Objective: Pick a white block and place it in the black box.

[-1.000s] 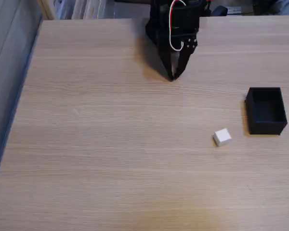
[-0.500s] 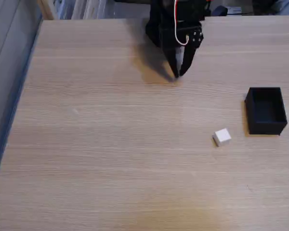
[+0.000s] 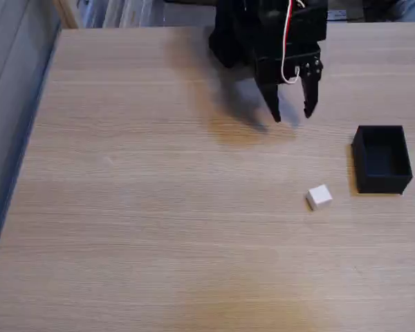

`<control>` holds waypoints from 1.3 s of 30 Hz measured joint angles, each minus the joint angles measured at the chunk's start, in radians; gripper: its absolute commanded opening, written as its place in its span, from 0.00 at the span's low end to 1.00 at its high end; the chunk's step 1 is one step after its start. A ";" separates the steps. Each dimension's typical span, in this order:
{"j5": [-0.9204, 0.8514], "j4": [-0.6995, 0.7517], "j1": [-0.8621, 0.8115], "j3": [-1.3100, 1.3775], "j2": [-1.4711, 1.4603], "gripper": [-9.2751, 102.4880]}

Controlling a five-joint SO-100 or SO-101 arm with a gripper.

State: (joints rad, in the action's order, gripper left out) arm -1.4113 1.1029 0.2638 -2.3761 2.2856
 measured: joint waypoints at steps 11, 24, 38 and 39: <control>-0.058 -0.106 -0.020 0.104 -0.293 0.34; -0.078 -0.181 -0.038 0.360 -0.597 0.34; -0.052 -0.169 -0.048 0.611 -0.815 0.34; -0.052 -0.166 -0.043 0.621 -0.824 0.34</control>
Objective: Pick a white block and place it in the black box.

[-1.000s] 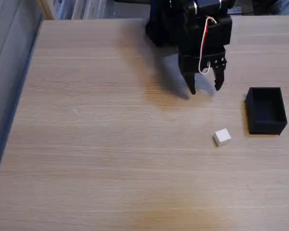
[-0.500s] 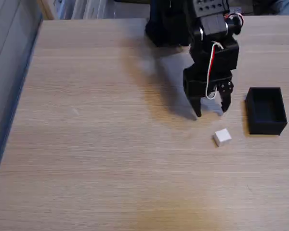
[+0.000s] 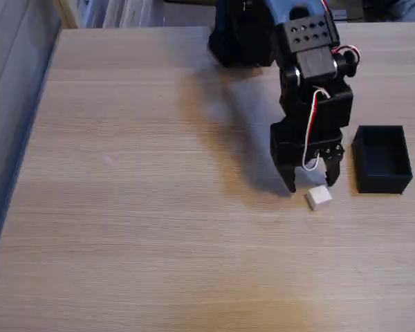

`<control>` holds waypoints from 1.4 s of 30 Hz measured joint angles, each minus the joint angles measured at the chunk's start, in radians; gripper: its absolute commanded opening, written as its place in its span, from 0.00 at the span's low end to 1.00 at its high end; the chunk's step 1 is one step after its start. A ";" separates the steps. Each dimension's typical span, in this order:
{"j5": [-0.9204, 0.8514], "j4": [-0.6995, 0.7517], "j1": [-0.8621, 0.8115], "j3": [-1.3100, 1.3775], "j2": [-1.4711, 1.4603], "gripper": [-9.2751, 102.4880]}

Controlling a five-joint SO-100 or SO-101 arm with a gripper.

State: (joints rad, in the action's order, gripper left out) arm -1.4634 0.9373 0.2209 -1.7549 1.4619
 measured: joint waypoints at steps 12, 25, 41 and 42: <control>0.048 0.057 0.037 0.095 -0.072 0.33; 0.074 0.058 0.049 0.178 -0.129 0.29; 0.046 0.117 0.037 0.187 -0.104 0.08; 0.049 0.117 0.044 0.179 -0.072 0.08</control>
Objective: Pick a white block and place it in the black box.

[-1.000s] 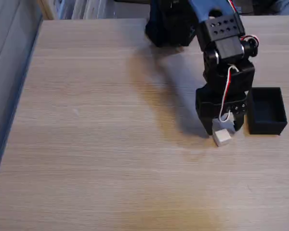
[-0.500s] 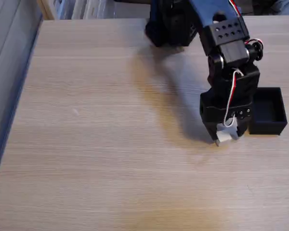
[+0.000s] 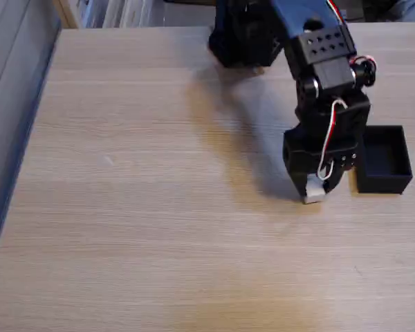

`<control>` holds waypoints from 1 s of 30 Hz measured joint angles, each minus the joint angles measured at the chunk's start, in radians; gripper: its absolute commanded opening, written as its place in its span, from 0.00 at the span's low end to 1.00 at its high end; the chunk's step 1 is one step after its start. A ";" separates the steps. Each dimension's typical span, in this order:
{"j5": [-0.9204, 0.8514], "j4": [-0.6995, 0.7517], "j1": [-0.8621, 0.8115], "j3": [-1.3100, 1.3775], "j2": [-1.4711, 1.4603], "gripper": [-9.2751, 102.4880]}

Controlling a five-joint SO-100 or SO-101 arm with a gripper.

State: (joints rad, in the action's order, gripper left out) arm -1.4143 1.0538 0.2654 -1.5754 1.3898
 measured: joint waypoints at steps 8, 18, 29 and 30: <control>0.003 0.086 0.147 -0.106 0.350 0.08; 0.094 0.138 0.457 -0.275 0.630 0.08; 0.077 -0.014 0.431 -0.239 0.465 0.09; 0.071 -0.021 0.420 -0.225 0.443 0.09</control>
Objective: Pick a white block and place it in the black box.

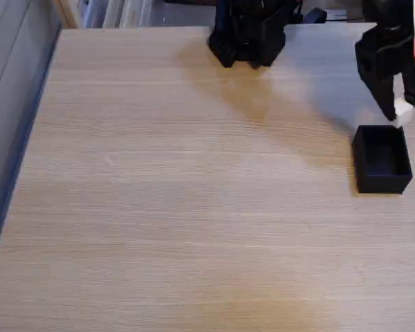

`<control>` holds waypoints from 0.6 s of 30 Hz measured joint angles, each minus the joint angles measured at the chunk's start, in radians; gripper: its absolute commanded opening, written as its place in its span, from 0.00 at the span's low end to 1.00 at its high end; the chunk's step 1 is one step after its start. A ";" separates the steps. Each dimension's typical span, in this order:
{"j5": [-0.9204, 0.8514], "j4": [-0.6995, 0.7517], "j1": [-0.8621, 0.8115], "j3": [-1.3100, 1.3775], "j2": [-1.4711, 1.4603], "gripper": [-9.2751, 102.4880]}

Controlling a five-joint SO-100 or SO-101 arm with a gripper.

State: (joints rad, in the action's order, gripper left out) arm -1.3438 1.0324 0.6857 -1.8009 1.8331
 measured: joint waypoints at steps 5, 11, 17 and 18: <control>-0.020 -0.018 -0.034 0.063 -0.100 0.11; -0.012 -0.034 -0.069 0.075 -0.133 0.28; 0.012 -0.034 -0.081 0.083 -0.138 0.30; 0.017 -0.034 -0.087 0.083 -0.138 0.29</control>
State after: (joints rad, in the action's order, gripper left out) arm -1.3269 0.9986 0.5983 -1.7181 1.6950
